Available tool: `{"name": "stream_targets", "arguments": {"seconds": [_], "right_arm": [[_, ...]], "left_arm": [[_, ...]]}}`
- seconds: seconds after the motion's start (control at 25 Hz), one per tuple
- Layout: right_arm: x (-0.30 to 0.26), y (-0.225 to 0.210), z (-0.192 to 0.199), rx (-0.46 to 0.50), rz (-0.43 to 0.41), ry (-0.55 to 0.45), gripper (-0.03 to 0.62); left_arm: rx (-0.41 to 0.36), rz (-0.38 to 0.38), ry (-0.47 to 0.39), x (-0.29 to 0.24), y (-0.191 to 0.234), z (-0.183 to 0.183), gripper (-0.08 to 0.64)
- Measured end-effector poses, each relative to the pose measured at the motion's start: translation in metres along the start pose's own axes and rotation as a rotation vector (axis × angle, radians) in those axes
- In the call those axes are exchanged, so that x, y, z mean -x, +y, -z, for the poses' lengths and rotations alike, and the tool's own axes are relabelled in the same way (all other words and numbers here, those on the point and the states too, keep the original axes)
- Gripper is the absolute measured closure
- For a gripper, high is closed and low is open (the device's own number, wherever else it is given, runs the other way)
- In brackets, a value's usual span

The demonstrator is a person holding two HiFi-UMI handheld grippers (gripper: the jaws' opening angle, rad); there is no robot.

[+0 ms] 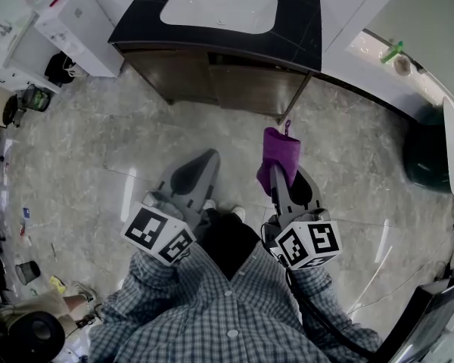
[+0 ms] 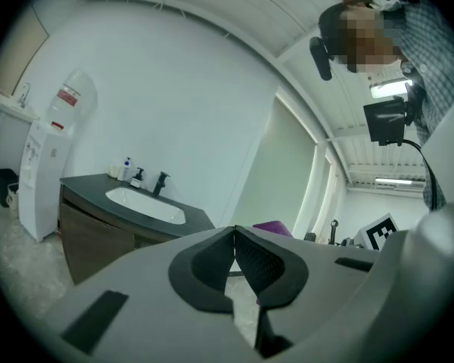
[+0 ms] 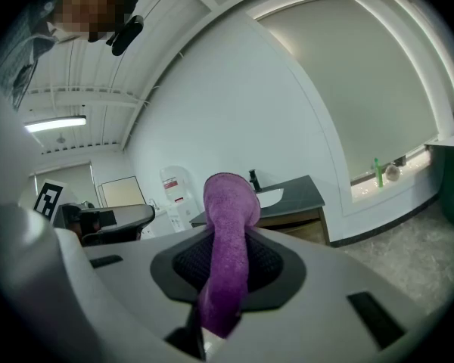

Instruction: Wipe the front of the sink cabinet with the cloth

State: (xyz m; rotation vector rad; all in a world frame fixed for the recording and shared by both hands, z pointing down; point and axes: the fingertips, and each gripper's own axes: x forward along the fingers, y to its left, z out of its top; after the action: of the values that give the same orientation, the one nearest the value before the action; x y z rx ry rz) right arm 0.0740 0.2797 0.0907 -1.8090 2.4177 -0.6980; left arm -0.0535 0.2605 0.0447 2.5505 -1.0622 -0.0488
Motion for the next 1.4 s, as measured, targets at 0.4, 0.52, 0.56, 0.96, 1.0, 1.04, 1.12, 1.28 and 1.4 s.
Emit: {"name": "stream_targets", "arguments": {"seconds": [0.4, 0.52, 0.56, 0.96, 1.0, 1.04, 1.12, 1.28, 1.4], "right_arm": [[-0.002, -0.017, 0.021, 0.002, 0.004, 0.042, 0.511], [-0.015, -0.02, 0.016, 0.008, 0.007, 0.044, 0.511], [-0.022, -0.021, 0.013, 0.01, 0.01, 0.043, 0.511], [-0.122, -0.025, -0.005, 0.041, 0.033, 0.088, 0.511], [-0.134, -0.024, -0.005, 0.041, 0.033, 0.094, 0.511], [-0.146, -0.023, -0.004, 0.042, 0.033, 0.101, 0.511], [-0.168, -0.024, -0.002, 0.05, 0.037, 0.119, 0.511], [-0.214, -0.031, 0.007, 0.058, 0.059, 0.143, 0.511], [-0.245, -0.035, 0.019, 0.043, 0.066, 0.155, 0.511]], "left_arm": [[0.022, -0.04, 0.019, -0.001, 0.008, 0.025, 0.549], [0.019, -0.044, 0.022, -0.013, 0.019, 0.022, 0.549], [0.018, -0.043, 0.023, -0.018, 0.024, 0.02, 0.549], [0.02, -0.022, 0.048, -0.074, 0.103, -0.007, 0.549], [0.021, -0.018, 0.052, -0.079, 0.112, -0.008, 0.549], [0.022, -0.014, 0.055, -0.084, 0.12, -0.01, 0.549], [0.024, -0.004, 0.065, -0.094, 0.136, -0.01, 0.549], [0.026, 0.015, 0.096, -0.113, 0.168, -0.003, 0.549], [0.036, 0.009, 0.124, -0.122, 0.196, 0.008, 0.549]]}}
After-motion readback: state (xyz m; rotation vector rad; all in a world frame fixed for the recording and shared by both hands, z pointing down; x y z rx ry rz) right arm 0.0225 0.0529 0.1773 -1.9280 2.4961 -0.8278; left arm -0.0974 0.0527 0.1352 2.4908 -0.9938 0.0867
